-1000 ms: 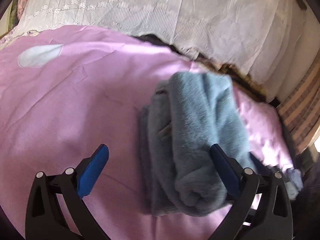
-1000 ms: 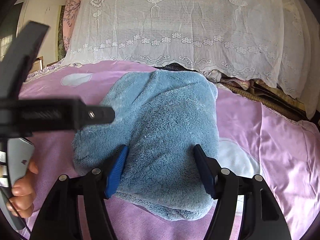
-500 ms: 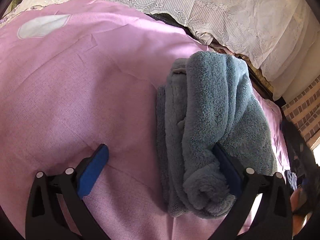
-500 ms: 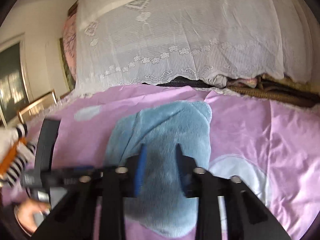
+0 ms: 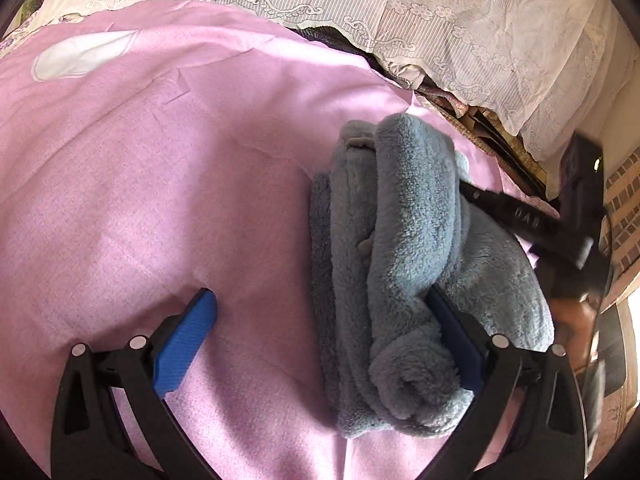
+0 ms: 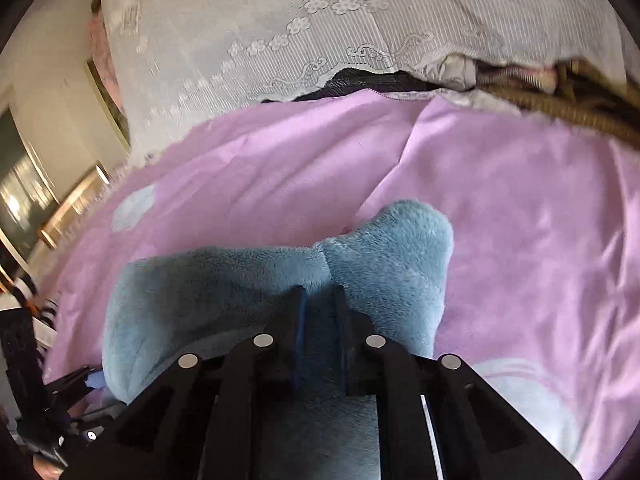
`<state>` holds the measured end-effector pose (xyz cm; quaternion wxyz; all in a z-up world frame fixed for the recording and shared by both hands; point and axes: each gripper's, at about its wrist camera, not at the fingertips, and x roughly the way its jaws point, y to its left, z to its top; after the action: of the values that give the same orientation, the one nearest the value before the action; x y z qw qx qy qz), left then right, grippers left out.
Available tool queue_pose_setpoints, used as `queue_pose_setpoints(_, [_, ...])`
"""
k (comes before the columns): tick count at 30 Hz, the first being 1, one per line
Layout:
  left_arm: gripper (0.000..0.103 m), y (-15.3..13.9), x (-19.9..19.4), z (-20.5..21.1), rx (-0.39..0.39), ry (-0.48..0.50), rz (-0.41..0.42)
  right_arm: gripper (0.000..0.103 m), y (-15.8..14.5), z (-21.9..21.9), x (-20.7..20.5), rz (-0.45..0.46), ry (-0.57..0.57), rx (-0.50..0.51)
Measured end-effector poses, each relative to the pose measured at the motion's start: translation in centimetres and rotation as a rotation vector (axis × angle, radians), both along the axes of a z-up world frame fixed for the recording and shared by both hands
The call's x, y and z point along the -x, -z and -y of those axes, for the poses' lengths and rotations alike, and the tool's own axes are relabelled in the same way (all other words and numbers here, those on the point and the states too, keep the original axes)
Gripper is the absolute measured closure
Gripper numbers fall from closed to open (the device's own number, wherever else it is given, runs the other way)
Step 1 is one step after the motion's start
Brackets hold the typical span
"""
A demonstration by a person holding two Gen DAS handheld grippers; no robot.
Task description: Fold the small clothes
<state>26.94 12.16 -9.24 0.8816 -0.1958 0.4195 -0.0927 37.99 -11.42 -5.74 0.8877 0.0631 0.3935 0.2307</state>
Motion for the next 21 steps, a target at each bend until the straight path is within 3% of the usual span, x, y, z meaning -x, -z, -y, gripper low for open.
queue_pose_setpoints(2, [0.004,0.0,0.0,0.1,-0.001,0.001,0.002,0.091,0.5,0.8,0.2,-0.005,-0.001,-0.045])
queue_pose_setpoints(6, [0.004,0.1,-0.1,-0.1,0.008,0.005,0.000,0.091,-0.5,0.1,1.8,0.071,0.037,0.015])
queue_pose_setpoints(9, [0.004,0.1,-0.1,-0.9,0.057,0.003,0.002,0.087,-3.0,-0.2,4.1,0.150,0.063,0.029])
queue_pose_setpoints(12, [0.004,0.1,-0.1,-0.8,0.055,0.001,0.008,0.086,-6.3,-1.9,5.8,0.223,-0.010,-0.012])
queue_pose_setpoints(14, [0.004,0.0,-0.1,-0.6,0.038,0.001,0.015,0.080,-7.0,-4.5,6.0,0.181,-0.114,-0.014])
queue_pose_setpoints(16, [0.004,0.1,-0.2,-0.6,0.037,0.003,0.012,0.073,-6.5,-7.6,5.8,0.141,-0.192,0.054])
queue_pose_setpoints(19, [0.004,0.1,-0.2,-0.6,0.024,0.001,0.007,0.072,-3.8,-10.6,4.4,0.066,-0.201,0.199])
queue_pose_setpoints(21, [0.004,0.2,-0.3,-0.5,0.009,-0.005,0.003,0.072,-1.8,-11.1,3.8,0.031,-0.188,0.220])
